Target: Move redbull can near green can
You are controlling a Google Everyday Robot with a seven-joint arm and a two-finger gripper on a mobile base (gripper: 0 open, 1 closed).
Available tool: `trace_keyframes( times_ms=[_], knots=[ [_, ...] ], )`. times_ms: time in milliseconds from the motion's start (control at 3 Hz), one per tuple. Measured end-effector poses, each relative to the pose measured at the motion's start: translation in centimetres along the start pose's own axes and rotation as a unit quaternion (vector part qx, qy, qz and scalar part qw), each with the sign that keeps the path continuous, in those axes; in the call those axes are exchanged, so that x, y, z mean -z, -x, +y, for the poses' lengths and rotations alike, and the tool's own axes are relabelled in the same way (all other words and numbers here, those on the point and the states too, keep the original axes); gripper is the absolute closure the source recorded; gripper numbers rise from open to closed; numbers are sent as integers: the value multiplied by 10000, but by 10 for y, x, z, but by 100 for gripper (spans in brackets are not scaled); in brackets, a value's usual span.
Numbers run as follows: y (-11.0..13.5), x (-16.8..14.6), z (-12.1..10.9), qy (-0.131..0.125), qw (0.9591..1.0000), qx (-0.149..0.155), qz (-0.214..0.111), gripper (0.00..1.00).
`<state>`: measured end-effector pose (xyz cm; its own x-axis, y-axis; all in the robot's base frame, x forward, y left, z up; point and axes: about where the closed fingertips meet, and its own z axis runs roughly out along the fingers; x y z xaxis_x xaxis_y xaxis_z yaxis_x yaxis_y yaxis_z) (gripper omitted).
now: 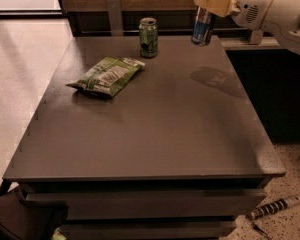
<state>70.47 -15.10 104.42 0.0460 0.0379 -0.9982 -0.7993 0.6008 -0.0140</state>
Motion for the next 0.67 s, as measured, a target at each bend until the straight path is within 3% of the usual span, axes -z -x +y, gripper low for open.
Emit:
trace_keyframes(
  times_ms=[333, 667],
  knots=[
    [8, -35, -33, -450, 9989, -11, -164, 100],
    [-9, -74, -57, -784, 9969, -55, -26, 100]
  ],
)
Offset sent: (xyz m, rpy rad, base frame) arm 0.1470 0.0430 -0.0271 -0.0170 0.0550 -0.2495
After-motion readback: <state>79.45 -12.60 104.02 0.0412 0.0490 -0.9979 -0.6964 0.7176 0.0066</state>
